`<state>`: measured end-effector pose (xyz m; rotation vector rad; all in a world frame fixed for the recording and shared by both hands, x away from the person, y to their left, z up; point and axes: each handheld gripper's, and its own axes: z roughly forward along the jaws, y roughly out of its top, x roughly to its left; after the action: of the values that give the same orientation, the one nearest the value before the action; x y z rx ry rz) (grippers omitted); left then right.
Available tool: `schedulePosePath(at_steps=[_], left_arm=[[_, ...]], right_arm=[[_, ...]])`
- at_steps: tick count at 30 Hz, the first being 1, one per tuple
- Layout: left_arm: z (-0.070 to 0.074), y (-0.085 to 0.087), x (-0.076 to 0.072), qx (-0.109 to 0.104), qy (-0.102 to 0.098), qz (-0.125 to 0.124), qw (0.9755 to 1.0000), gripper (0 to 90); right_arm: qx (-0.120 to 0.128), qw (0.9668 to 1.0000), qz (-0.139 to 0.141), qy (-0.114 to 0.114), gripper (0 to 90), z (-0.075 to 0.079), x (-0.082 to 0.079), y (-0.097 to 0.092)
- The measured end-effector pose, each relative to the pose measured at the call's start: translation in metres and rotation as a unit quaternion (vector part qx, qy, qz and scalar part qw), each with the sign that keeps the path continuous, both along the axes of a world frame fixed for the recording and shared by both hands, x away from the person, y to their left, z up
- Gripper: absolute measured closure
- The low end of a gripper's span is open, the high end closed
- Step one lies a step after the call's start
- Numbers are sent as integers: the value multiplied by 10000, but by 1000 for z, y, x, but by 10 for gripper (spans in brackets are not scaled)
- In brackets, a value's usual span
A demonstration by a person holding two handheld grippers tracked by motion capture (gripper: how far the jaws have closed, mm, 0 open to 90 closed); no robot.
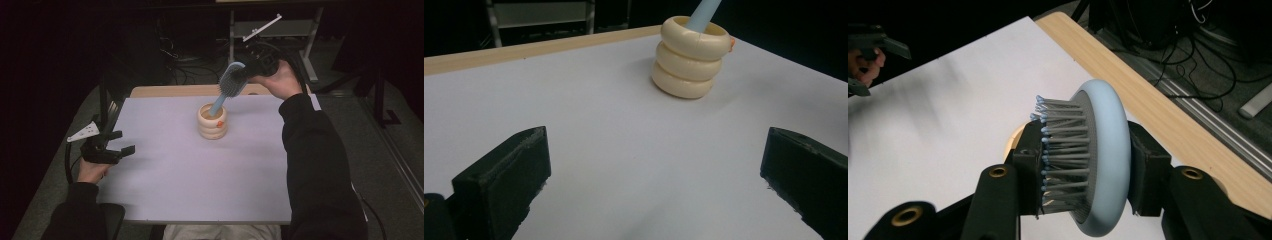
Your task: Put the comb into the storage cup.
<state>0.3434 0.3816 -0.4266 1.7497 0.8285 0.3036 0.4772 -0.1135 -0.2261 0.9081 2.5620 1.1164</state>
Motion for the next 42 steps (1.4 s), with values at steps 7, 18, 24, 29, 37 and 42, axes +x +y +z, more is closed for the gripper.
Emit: schedulePosePath(at_steps=[7, 18, 24, 29, 37, 42], left_arm=[[-3, -1, -2, -23, 35, -36, 10000, 0], [-4, -2, -2, -5, 102, -76, 9999, 0], [-4, -1, -2, -21, 115, -65, 9999, 0], [-4, -2, -2, 0, 115, -60, 9999, 0], [-4, -4, -3, 108, 96, -76, 9999, 0], [-4, -4, -2, 88, 104, -66, 9999, 0]], right_arm=[[-36, 9999, -5, 147, 560, -21, 8, 4], [16, 9996, -54, 278, 558, -39, 15, 4], [40, 9993, -13, 362, 558, -48, 18, 7], [84, 9990, -1, 431, 558, -54, 21, 10], [198, 9984, -25, 533, 557, -66, 26, 11], [366, 9973, -87, 628, 555, -72, 30, 8]])
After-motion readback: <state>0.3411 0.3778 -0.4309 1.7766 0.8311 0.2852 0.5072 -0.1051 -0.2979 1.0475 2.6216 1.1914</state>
